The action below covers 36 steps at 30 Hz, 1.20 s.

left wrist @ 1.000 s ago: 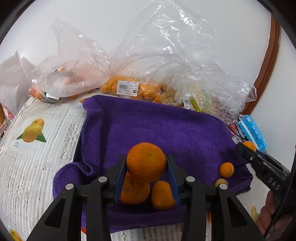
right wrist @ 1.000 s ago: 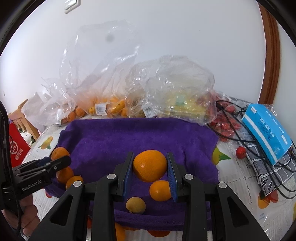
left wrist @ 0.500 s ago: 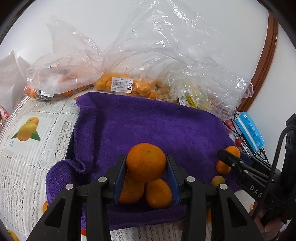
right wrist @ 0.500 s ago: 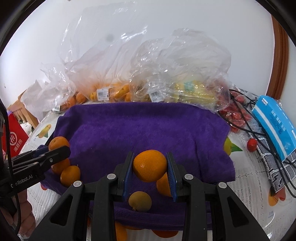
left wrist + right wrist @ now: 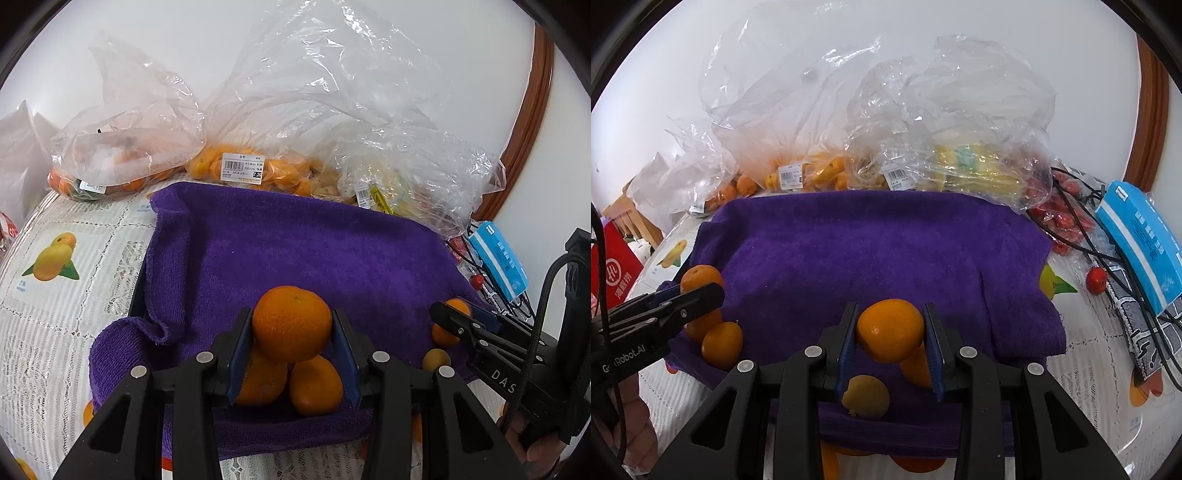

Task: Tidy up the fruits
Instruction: 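Lower and open the right tool on the towel while the left releases its orange there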

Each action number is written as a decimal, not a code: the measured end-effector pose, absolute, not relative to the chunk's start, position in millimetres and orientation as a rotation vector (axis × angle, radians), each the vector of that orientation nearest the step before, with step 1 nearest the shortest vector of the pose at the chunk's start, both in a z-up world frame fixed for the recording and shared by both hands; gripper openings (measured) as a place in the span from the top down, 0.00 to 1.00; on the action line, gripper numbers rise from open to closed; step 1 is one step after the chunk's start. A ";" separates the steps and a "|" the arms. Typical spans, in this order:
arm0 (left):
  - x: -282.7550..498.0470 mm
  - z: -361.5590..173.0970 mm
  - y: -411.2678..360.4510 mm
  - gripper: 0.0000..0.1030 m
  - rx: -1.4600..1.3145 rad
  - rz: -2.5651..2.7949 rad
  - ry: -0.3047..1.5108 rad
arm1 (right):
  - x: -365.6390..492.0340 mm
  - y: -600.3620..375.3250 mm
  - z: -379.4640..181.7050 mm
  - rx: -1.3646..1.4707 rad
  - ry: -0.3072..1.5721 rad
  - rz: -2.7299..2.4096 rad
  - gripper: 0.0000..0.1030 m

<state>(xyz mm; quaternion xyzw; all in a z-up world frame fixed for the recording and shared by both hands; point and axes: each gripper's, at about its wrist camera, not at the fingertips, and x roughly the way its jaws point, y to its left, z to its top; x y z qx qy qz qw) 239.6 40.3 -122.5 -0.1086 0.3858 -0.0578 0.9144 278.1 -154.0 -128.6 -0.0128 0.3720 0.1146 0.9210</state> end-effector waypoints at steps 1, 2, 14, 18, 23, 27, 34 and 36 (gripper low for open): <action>239.8 -122.4 40.1 0.61 -0.223 -0.120 0.795 | 278.1 -154.3 -128.7 -0.027 0.765 0.236 0.67; 239.4 -122.8 40.6 0.61 -0.224 -0.119 0.794 | 277.9 -154.5 -128.3 -0.025 0.764 0.240 0.67; 239.4 -121.7 39.4 0.61 -0.217 -0.128 0.792 | 276.8 -154.9 -125.2 -0.021 0.752 0.244 0.67; 239.1 -120.9 39.4 0.55 -0.219 -0.130 0.793 | 276.4 -157.9 -122.2 0.001 0.754 0.251 0.59; 237.7 -119.4 40.9 0.53 -0.229 -0.134 0.788 | 278.0 -162.0 -120.3 0.027 0.763 0.241 0.52; 236.6 -118.5 42.8 0.53 -0.241 -0.133 0.782 | 278.3 -164.0 -119.3 0.045 0.762 0.240 0.49; 237.1 -118.1 43.2 0.52 -0.241 -0.121 0.785 | 274.4 -161.3 -116.5 0.028 0.732 0.230 0.49; 237.0 -117.6 43.3 0.52 -0.242 -0.121 0.784 | 272.6 -160.5 -115.8 0.021 0.719 0.226 0.49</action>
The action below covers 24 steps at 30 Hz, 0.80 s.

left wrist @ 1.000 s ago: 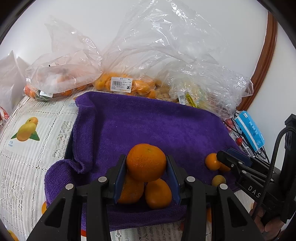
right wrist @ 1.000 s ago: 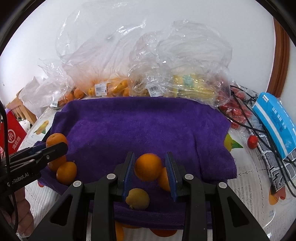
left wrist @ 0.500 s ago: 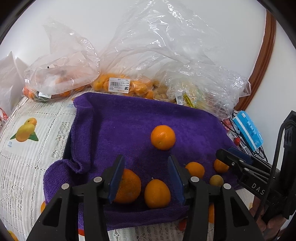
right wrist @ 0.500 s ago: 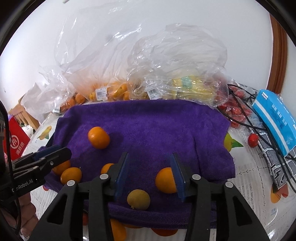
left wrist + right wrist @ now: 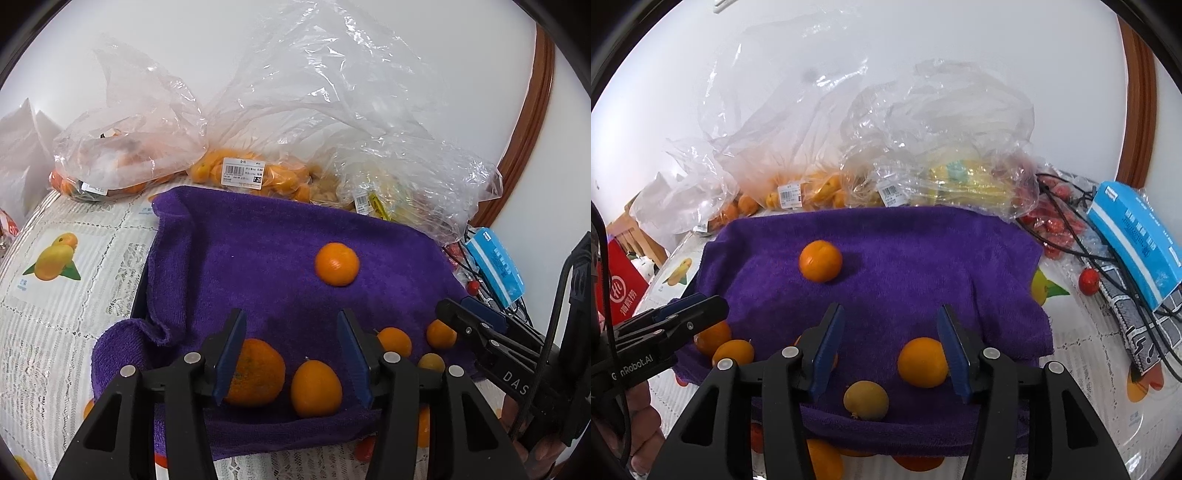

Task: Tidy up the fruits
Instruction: 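Lower and open the right tool on the towel while the left releases its orange there, then withdraw both tools from the towel toward the remaining fruits on the tablecloth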

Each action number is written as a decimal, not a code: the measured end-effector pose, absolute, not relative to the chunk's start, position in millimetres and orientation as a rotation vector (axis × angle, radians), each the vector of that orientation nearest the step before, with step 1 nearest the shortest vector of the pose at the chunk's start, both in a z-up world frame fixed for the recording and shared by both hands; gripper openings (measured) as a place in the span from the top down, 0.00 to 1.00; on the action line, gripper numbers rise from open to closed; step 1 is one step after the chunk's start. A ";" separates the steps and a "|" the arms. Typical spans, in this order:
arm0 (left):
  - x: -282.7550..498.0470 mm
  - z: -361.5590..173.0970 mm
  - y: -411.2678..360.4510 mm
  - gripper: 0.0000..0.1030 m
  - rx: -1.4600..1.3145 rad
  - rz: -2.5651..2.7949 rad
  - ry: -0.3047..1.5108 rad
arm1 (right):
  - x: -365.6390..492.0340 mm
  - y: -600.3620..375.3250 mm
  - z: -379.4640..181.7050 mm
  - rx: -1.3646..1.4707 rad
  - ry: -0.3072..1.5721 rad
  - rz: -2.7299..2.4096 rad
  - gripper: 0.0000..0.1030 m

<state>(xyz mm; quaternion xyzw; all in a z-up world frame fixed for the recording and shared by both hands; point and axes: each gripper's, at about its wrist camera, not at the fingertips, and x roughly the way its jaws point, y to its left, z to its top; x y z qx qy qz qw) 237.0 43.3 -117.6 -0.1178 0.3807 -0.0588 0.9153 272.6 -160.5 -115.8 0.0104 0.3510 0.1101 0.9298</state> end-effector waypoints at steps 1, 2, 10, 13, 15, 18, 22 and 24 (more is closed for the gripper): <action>236.8 -116.8 43.2 0.52 -0.240 -0.120 0.780 | 271.7 -160.2 -115.4 0.018 0.713 0.224 0.49; 236.4 -116.2 42.9 0.52 -0.239 -0.119 0.777 | 271.0 -160.0 -114.8 0.016 0.708 0.223 0.49; 234.7 -111.7 40.6 0.43 -0.239 -0.131 0.771 | 267.4 -161.3 -110.1 0.028 0.693 0.216 0.49; 232.4 -109.4 39.6 0.41 -0.233 -0.130 0.760 | 264.5 -160.6 -106.7 0.036 0.686 0.233 0.49; 230.9 -107.4 39.5 0.38 -0.233 -0.133 0.754 | 261.3 -159.8 -103.9 0.037 0.666 0.233 0.49; 229.3 -105.2 39.7 0.36 -0.233 -0.130 0.741 | 257.3 -157.1 -98.0 0.023 0.643 0.237 0.49; 228.1 -104.1 40.2 0.36 -0.228 -0.122 0.732 | 253.4 -155.9 -93.1 0.015 0.645 0.258 0.49; 227.5 -103.3 39.9 0.36 -0.219 -0.112 0.718 | 250.2 -155.5 -90.7 0.011 0.635 0.256 0.49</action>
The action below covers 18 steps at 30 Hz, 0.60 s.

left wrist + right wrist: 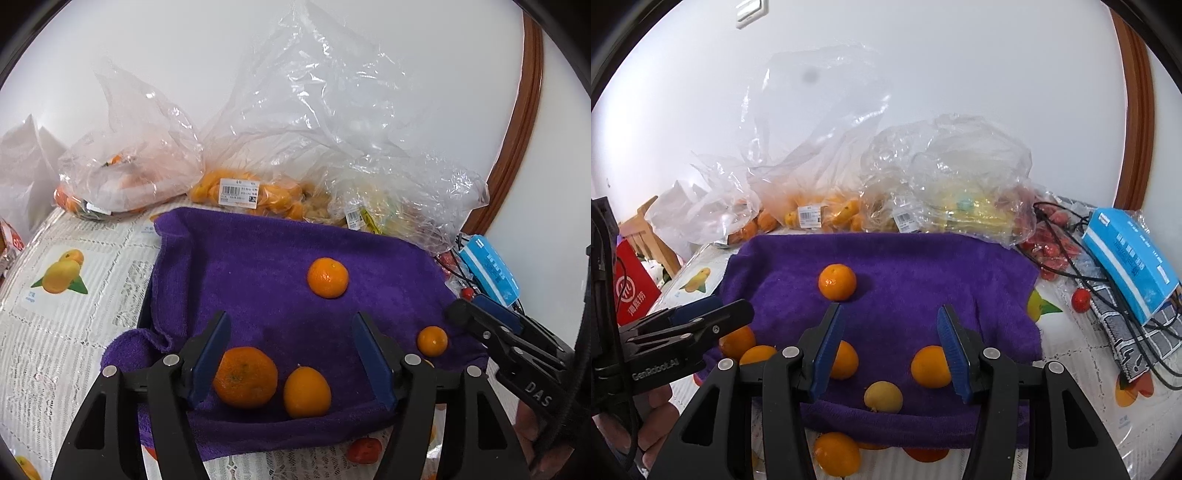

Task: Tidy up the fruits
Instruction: 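Withdraw both tools from the towel toward the remaining fruits on the tablecloth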

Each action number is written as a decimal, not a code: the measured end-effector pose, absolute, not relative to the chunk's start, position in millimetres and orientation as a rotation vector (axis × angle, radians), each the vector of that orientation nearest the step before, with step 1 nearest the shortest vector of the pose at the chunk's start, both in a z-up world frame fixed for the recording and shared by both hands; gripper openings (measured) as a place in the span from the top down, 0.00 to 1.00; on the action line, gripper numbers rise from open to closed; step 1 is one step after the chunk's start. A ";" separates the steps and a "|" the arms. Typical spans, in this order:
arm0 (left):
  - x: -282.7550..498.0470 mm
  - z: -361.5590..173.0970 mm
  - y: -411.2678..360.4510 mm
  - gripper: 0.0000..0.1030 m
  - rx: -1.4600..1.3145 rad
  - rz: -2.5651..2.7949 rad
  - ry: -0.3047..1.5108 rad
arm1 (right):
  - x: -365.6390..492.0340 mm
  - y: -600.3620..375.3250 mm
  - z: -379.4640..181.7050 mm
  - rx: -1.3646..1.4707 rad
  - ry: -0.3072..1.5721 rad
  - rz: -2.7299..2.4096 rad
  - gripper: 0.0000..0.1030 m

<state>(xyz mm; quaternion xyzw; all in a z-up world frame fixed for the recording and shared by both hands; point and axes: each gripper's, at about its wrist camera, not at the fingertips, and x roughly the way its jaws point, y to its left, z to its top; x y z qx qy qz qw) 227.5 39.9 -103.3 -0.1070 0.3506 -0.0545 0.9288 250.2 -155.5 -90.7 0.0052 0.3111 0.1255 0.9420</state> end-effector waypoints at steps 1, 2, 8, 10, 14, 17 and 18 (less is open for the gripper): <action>227.0 -103.1 39.4 0.36 -0.213 -0.105 0.714 | 248.5 -155.6 -89.4 0.011 0.632 0.255 0.49; 226.6 -102.7 38.8 0.36 -0.210 -0.102 0.713 | 246.7 -155.9 -88.3 0.015 0.631 0.259 0.49; 217.9 -95.1 34.2 0.36 -0.202 -0.104 0.682 | 235.1 -157.8 -84.7 0.030 0.656 0.263 0.49; 213.0 -92.9 32.1 0.36 -0.192 -0.102 0.673 | 228.6 -159.0 -85.2 0.038 0.667 0.263 0.49; 200.7 -94.1 28.8 0.36 -0.179 -0.110 0.681 | 209.7 -162.1 -88.3 0.034 0.670 0.254 0.49; 190.5 -97.2 28.2 0.36 -0.168 -0.109 0.697 | 193.1 -167.3 -89.2 0.030 0.643 0.241 0.49; 186.8 -98.5 28.1 0.36 -0.162 -0.108 0.703 | 188.7 -168.6 -89.3 0.026 0.638 0.238 0.49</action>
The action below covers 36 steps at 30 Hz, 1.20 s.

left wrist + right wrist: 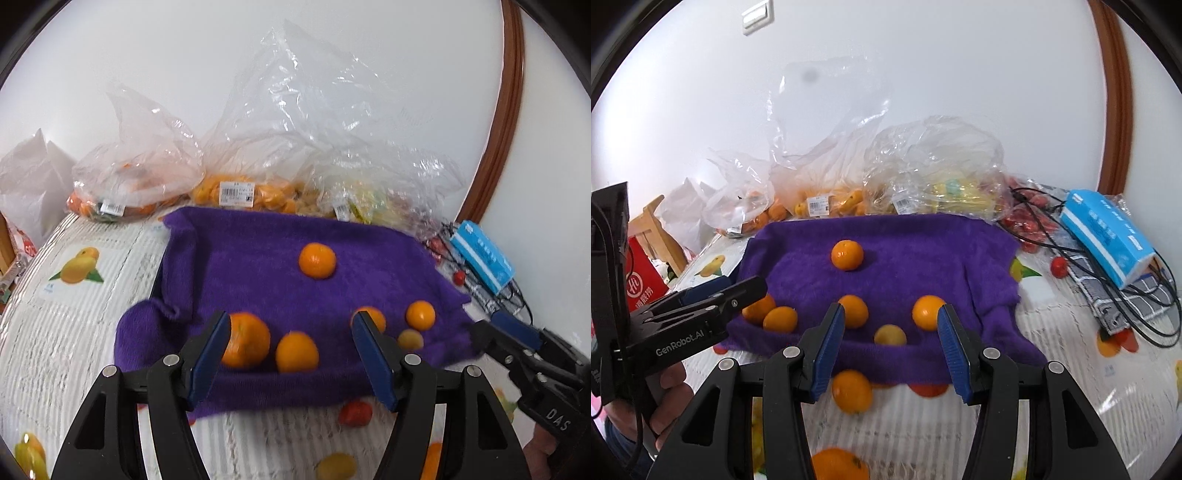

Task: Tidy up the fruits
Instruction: 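Withdraw both tools from the towel toward the remaining fruits on the tablecloth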

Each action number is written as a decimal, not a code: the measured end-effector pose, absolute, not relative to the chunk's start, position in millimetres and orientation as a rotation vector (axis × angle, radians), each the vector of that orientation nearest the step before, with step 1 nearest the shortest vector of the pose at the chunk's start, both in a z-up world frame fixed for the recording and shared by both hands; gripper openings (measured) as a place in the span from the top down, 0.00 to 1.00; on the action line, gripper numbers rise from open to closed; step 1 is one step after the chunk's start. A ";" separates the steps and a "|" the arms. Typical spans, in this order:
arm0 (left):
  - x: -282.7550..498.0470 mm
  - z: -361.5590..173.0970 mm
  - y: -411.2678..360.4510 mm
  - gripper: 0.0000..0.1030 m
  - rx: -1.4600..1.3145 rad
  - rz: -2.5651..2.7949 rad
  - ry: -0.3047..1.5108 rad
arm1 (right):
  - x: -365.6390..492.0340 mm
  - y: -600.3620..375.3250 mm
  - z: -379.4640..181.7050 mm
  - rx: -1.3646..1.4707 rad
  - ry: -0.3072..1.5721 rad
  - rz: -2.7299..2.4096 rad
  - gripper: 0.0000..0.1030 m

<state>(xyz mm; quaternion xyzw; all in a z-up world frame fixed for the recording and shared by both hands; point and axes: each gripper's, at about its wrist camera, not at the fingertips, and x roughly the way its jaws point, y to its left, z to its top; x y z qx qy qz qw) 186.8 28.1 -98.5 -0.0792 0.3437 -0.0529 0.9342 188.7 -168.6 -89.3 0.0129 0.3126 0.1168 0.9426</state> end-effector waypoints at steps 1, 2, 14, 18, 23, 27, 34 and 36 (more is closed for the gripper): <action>184.2 -99.7 28.3 0.36 -0.159 -0.110 0.710 | 183.2 -169.3 -89.4 0.016 0.635 0.236 0.49; 181.1 -101.0 28.2 0.36 -0.158 -0.112 0.717 | 180.2 -169.1 -89.5 0.006 0.635 0.235 0.49; 142.4 -105.6 41.8 0.36 -0.106 -0.038 0.737 | 142.8 -175.8 -91.5 0.006 0.628 0.203 0.49; 138.5 -108.3 46.7 0.38 -0.113 -0.022 0.765 | 138.3 -179.0 -101.0 0.037 0.692 0.220 0.49; 129.1 -108.6 51.2 0.38 -0.123 -0.040 0.775 | 129.3 -176.2 -116.5 0.069 0.753 0.261 0.51; 123.8 -109.2 55.2 0.38 -0.144 -0.057 0.791 | 120.7 -165.2 -125.5 0.066 0.786 0.316 0.51; 115.1 -111.1 60.5 0.36 -0.154 -0.084 0.808 | 123.3 -147.2 -147.5 0.014 0.833 0.324 0.50; 113.7 -112.8 60.1 0.36 -0.146 -0.088 0.813 | 126.6 -145.9 -153.0 0.019 0.847 0.319 0.50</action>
